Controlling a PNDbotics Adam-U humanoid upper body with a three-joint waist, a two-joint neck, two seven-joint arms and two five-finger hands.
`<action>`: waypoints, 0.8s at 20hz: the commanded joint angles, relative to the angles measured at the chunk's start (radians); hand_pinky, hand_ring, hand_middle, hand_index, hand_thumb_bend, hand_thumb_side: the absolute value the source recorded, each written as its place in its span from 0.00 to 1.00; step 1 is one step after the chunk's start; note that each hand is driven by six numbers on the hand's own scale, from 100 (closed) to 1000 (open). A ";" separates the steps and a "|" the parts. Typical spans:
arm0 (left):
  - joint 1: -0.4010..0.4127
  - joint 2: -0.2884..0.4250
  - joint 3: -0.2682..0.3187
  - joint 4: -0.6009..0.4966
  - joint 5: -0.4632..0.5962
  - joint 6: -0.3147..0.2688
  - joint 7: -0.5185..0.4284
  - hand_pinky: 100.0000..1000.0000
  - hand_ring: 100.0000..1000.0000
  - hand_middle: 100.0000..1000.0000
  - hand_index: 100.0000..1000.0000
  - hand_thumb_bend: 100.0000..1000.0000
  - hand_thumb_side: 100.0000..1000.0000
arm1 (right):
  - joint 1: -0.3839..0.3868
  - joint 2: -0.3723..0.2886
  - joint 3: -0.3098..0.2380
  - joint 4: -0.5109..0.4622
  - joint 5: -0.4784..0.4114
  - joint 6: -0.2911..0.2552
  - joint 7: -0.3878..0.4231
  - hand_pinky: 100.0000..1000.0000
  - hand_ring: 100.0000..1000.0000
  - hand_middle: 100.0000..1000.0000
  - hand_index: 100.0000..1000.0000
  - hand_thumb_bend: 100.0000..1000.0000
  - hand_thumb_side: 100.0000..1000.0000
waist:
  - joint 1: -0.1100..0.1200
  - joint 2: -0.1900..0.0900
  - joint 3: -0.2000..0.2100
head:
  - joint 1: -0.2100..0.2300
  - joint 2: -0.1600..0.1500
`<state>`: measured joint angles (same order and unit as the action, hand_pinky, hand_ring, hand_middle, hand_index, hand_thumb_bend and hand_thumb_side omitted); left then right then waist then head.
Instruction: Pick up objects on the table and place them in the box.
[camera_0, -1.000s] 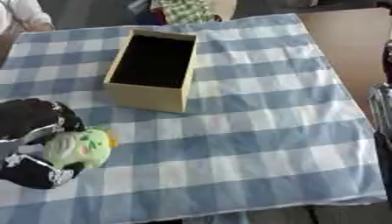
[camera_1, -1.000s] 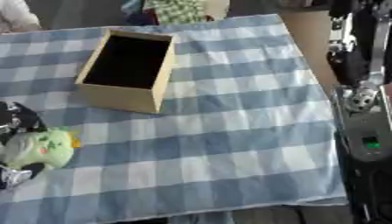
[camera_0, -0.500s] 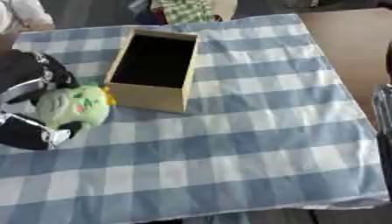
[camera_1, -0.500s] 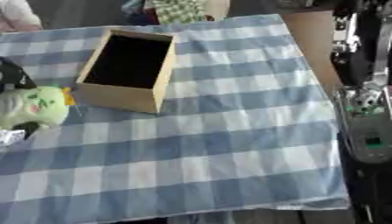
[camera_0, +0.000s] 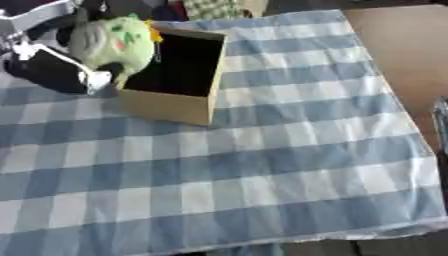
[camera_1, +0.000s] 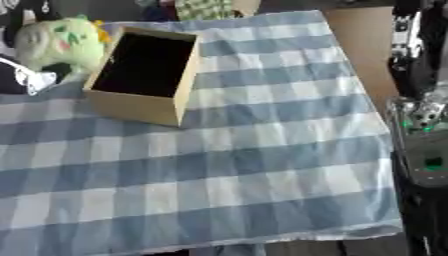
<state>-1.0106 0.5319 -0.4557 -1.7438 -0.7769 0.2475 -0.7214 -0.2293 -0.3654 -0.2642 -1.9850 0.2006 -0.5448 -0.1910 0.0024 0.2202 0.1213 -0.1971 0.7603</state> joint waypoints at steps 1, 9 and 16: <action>-0.052 -0.039 0.025 0.092 -0.010 -0.017 0.043 0.11 0.31 0.42 0.65 0.00 0.21 | -0.016 -0.011 -0.005 -0.015 -0.008 -0.004 0.001 0.75 0.56 0.54 0.75 0.00 0.74 | -0.004 -0.010 -0.003 | 0.012 -0.019; -0.140 -0.174 0.078 0.347 -0.123 -0.032 0.147 0.08 0.30 0.41 0.65 0.00 0.25 | -0.039 0.005 -0.001 -0.015 -0.018 -0.008 0.009 0.75 0.56 0.53 0.75 0.00 0.74 | -0.019 0.020 -0.022 | 0.043 -0.073; -0.166 -0.265 0.115 0.523 -0.220 -0.031 0.238 0.08 0.29 0.41 0.64 0.00 0.26 | -0.055 0.015 0.003 -0.015 -0.027 -0.008 0.019 0.75 0.56 0.53 0.75 0.00 0.74 | -0.026 0.037 -0.033 | 0.060 -0.097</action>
<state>-1.1464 0.2704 -0.3566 -1.2304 -0.9809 0.2184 -0.5005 -0.2739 -0.3390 -0.2615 -1.9850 0.1819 -0.5508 -0.1773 -0.0233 0.2746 0.0895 -0.1419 0.6780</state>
